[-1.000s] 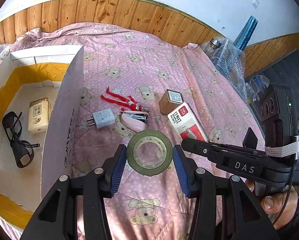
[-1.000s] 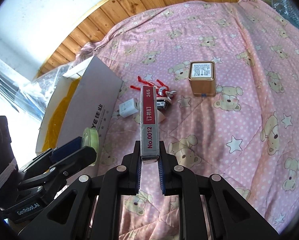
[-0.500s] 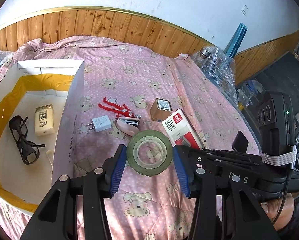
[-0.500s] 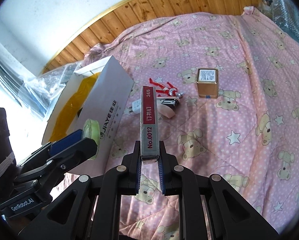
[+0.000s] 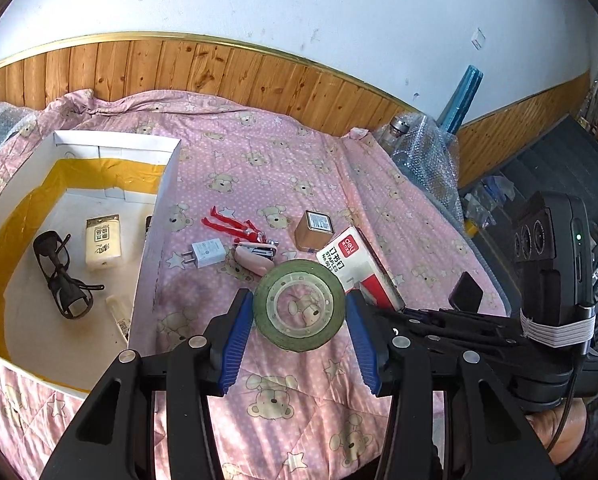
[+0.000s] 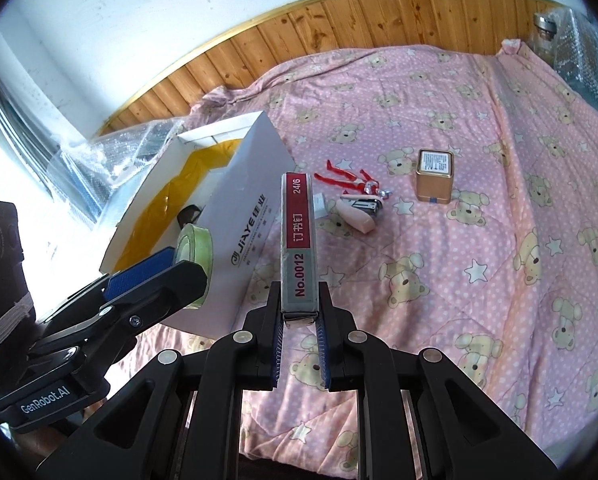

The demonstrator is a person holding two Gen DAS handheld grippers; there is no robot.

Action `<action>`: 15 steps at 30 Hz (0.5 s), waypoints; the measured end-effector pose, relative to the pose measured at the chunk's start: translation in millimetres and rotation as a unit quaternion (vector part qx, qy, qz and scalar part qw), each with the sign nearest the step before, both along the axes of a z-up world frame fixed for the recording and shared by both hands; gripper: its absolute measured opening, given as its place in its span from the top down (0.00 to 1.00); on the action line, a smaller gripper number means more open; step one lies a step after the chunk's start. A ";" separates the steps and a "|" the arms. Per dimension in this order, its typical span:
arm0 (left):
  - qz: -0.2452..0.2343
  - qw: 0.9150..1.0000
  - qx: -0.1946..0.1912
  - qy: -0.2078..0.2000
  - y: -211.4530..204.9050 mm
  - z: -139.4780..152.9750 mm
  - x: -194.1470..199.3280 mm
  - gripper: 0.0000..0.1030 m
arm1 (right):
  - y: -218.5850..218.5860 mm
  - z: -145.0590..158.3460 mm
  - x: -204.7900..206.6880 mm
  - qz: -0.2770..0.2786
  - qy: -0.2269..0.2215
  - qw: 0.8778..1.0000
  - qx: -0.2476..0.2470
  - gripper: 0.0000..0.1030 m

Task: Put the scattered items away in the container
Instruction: 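Lift the tape roll and staple box and carry both over the white box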

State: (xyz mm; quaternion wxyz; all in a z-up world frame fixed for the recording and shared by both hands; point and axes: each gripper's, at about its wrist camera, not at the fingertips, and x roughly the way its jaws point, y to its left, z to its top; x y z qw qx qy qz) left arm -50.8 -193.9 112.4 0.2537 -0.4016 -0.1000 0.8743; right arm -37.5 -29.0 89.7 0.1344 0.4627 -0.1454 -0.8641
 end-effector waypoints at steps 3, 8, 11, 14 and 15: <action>0.006 1.000 0.007 0.007 -8.0 5.2 3.8 0.53 | -9.7 6.9 1.8 0.009 0.006 1.000 0.006 0.85; 0.020 1.000 0.018 0.015 -24.3 11.6 8.3 0.53 | -26.4 18.1 2.0 0.025 0.016 0.999 0.014 0.85; 0.029 0.999 0.024 0.018 -35.2 13.9 10.2 0.53 | -33.6 22.3 1.3 0.032 0.019 0.999 0.017 0.85; 0.038 0.999 0.030 0.020 -45.4 16.0 10.4 0.53 | -40.4 26.1 0.6 0.038 0.023 0.999 0.020 0.85; 0.041 0.998 0.031 0.020 -48.6 16.6 10.2 0.53 | -43.0 27.2 0.0 0.040 0.023 0.999 0.021 0.85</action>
